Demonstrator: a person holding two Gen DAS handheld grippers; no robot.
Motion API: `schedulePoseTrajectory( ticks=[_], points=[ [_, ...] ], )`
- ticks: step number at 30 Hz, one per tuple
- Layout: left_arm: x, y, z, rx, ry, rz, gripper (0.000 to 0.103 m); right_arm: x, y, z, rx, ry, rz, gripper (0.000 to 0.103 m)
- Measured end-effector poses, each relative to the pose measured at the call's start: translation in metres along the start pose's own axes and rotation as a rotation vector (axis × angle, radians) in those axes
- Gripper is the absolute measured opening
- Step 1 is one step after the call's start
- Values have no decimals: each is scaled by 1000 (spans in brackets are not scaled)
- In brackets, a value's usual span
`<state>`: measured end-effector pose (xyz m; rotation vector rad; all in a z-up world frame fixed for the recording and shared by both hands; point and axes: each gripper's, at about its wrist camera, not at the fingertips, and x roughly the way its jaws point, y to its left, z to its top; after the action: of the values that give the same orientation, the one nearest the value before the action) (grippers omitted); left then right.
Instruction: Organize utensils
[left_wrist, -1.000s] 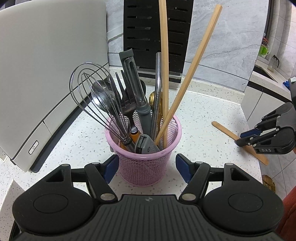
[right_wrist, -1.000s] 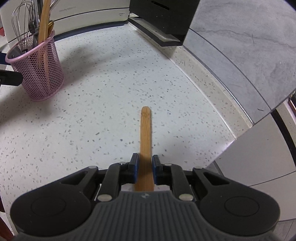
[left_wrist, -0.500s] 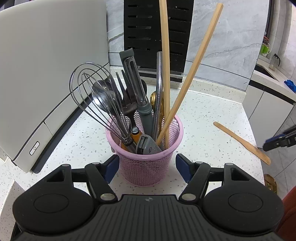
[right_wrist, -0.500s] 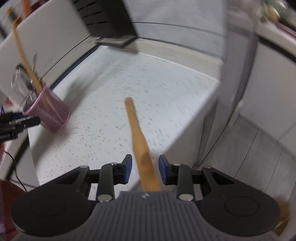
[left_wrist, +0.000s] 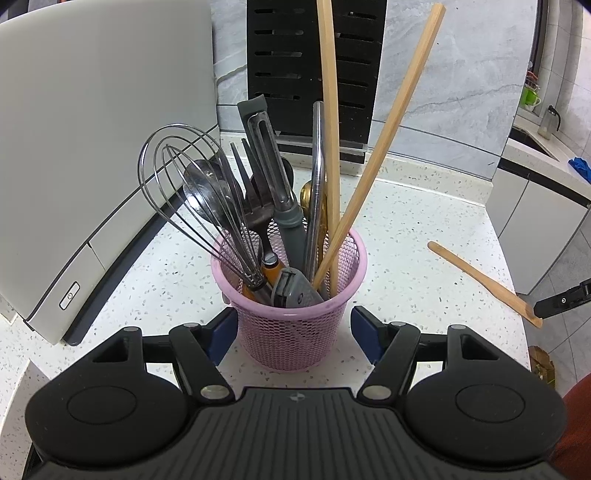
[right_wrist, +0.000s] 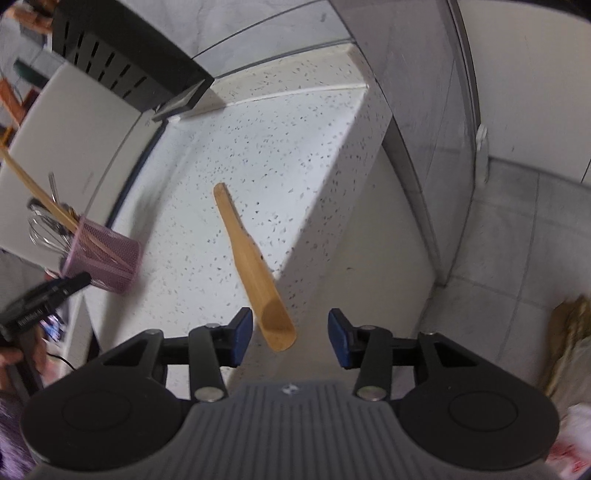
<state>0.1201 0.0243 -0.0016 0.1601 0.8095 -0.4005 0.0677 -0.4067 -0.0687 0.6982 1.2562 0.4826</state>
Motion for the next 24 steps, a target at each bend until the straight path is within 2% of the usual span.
schedulePoseTrajectory(
  ticks=[9,11,13,17,19,24],
  points=[
    [-1,1,-1,-2,-2,-1,78,9,-20,-10,120,-22,109,43],
    [-1,1,-1,-3,-2,-2,78,7,-22,-9,129,-36,119,40],
    [-1,1,0,-3,-2,-2,78,7,-23,-8,144,-34,137,29],
    [-1,1,0,-4,-1,0,78,10,-26,-9,168,-21,157,24],
    [-1,1,0,-3,-2,0,78,10,-27,-10,173,-20,164,13],
    [-1,1,0,-5,-2,-1,78,1,-21,-8,149,-48,167,4]
  ],
)
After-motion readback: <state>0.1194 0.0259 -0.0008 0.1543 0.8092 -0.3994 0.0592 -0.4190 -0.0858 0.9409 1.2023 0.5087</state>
